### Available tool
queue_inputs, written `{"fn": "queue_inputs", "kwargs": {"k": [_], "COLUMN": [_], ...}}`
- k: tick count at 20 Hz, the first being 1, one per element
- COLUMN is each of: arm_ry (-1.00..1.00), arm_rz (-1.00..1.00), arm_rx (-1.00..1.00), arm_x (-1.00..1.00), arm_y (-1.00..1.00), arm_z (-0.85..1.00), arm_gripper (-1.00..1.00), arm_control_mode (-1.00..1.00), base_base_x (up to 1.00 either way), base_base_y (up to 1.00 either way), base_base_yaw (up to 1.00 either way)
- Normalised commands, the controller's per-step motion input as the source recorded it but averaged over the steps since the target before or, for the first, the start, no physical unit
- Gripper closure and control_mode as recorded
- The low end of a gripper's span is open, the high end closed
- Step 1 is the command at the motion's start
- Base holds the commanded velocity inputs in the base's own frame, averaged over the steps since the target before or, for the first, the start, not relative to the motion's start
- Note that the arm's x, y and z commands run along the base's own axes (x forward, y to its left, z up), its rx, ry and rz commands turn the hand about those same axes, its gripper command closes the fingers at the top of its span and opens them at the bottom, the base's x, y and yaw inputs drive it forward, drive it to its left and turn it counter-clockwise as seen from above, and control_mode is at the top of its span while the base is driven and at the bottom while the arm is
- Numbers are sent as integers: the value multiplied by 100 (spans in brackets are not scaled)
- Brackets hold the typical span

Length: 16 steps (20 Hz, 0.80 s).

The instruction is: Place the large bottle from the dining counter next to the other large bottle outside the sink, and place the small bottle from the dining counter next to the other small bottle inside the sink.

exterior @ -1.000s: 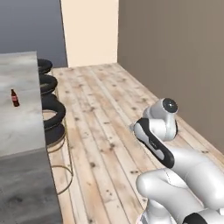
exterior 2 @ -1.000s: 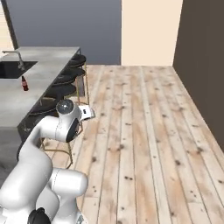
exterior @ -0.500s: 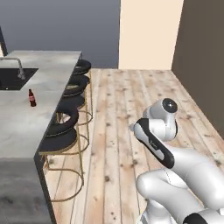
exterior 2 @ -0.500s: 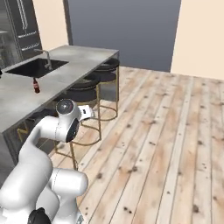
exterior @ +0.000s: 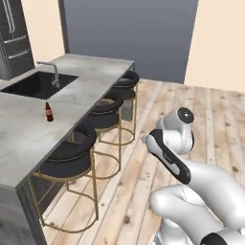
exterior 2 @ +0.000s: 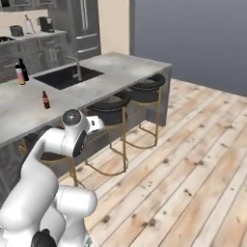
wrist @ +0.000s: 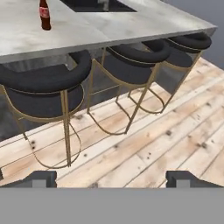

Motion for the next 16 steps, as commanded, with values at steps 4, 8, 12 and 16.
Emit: {"fn": "queue_inputs", "kwargs": {"k": [4, 8, 12, 16], "arm_ry": [0, 0, 0, 0], "arm_rz": [0, 0, 0, 0], "arm_rx": [0, 0, 0, 0], "arm_x": [0, 0, 0, 0], "arm_y": [0, 0, 0, 0], "arm_z": [0, 0, 0, 0], "arm_gripper": [-100, -100, -100, -100], "arm_control_mode": [100, 100, 100, 100], "base_base_x": [81, 79, 69, 38], "base_base_y": [-80, -74, -61, -44], "base_base_yaw": [56, 57, 57, 56]}}
